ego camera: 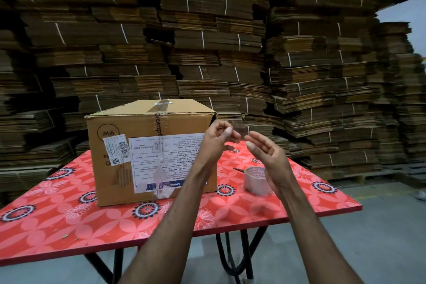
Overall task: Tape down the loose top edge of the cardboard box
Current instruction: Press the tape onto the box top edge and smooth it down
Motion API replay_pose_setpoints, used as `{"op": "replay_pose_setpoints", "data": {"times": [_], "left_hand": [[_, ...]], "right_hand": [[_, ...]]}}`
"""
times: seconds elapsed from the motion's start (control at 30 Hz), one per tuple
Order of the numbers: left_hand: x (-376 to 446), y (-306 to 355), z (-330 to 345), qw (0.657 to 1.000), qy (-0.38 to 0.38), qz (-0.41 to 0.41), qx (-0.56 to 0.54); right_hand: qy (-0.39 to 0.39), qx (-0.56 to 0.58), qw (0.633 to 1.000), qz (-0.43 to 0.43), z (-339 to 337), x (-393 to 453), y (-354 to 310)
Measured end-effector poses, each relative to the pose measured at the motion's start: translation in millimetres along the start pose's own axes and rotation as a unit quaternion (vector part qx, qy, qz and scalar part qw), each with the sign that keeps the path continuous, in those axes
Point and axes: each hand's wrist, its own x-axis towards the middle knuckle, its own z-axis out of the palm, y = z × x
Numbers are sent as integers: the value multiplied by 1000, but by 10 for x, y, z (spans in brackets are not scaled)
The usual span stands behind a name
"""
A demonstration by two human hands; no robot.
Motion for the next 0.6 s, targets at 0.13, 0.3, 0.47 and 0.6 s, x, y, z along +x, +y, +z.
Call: {"op": "replay_pose_setpoints", "data": {"times": [0.13, 0.3, 0.47, 0.6], "left_hand": [[-116, 60, 9, 999, 33, 9, -32], [-288, 96, -38, 997, 62, 5, -38], [-359, 178, -190, 986, 151, 36, 52], [-319, 264, -302, 977, 192, 51, 80]], "right_hand": [[50, 11, 998, -30, 138, -2, -116], [63, -28, 996, -61, 242, 27, -167], [45, -59, 992, -104, 375, 63, -247], [28, -77, 991, -110, 504, 165, -250]]}}
